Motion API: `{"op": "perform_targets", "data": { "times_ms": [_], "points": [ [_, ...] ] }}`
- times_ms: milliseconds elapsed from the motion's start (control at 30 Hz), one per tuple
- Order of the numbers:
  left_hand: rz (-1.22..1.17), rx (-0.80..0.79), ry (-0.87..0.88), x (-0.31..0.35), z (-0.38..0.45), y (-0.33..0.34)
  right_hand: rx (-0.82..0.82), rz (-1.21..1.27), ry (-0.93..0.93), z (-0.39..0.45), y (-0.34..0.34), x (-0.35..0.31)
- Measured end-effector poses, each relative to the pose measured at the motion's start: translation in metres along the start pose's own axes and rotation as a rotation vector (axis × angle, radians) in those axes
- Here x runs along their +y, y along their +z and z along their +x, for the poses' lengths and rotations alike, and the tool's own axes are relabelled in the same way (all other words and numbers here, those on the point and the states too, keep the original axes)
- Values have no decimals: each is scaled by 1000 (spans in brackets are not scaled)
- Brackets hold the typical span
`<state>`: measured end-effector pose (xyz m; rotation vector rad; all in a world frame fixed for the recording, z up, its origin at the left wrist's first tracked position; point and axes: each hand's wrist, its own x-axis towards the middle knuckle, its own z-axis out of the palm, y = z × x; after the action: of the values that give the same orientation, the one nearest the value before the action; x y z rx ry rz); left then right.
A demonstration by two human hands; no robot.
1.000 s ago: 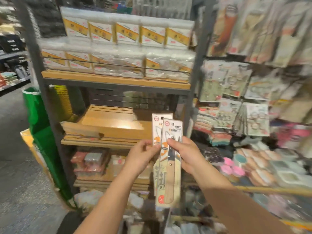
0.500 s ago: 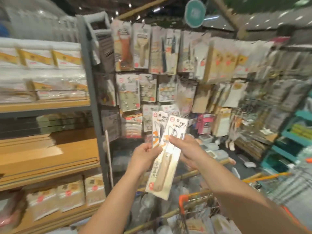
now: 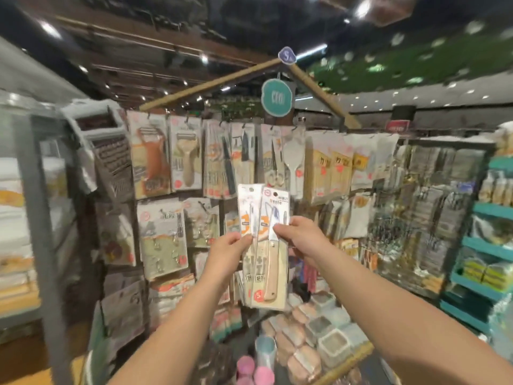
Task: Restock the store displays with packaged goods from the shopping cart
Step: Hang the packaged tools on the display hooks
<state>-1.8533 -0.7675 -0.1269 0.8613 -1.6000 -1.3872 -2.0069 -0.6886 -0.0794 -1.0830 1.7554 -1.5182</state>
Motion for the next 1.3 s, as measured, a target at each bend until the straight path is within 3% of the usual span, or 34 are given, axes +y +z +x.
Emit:
{"op": "perform_targets", "data": {
  "times_ms": [233, 467, 733, 967, 1300],
  "points": [
    [88, 87, 84, 20, 119, -26, 105, -67, -79, 108, 15, -14],
    [93, 267, 191, 45, 174, -58, 215, -71, -232, 175, 20, -81],
    [143, 416, 270, 50, 180, -103, 98, -68, -305, 214, 84, -131],
    [155, 400, 288, 47, 170, -125, 117, 13, -305, 226, 100, -129],
    [23, 319, 247, 58, 163, -117, 124, -204, -351, 217, 111, -112]
  ]
}}
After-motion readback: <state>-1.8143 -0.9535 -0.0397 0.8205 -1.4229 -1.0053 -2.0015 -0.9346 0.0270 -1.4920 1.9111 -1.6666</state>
